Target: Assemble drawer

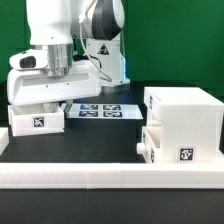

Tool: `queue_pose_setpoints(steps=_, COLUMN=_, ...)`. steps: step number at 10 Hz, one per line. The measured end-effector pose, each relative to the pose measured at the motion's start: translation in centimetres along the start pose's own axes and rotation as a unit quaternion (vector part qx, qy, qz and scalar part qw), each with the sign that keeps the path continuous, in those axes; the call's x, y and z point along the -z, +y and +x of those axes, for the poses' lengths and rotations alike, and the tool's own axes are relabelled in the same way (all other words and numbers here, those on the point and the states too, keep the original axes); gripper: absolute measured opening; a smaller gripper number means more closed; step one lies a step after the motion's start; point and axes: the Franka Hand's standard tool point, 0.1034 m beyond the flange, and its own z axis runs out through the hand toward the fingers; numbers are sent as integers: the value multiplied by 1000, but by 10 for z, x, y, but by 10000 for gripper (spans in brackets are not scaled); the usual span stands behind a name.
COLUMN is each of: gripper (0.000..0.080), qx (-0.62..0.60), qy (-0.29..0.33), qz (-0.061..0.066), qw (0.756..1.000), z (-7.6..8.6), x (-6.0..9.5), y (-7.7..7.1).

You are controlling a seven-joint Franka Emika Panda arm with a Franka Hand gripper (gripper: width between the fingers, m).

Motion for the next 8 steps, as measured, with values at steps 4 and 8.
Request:
queue_pose_setpoints(steps=4, gripper=41, qx=2, qy=2, qz=-1, qw=1000, z=3, x=1, y=0)
queue_pose_setpoints(steps=8, gripper=41, qx=18, qy=20, qz=-3, qw=1000, z=53, x=20, y=-31)
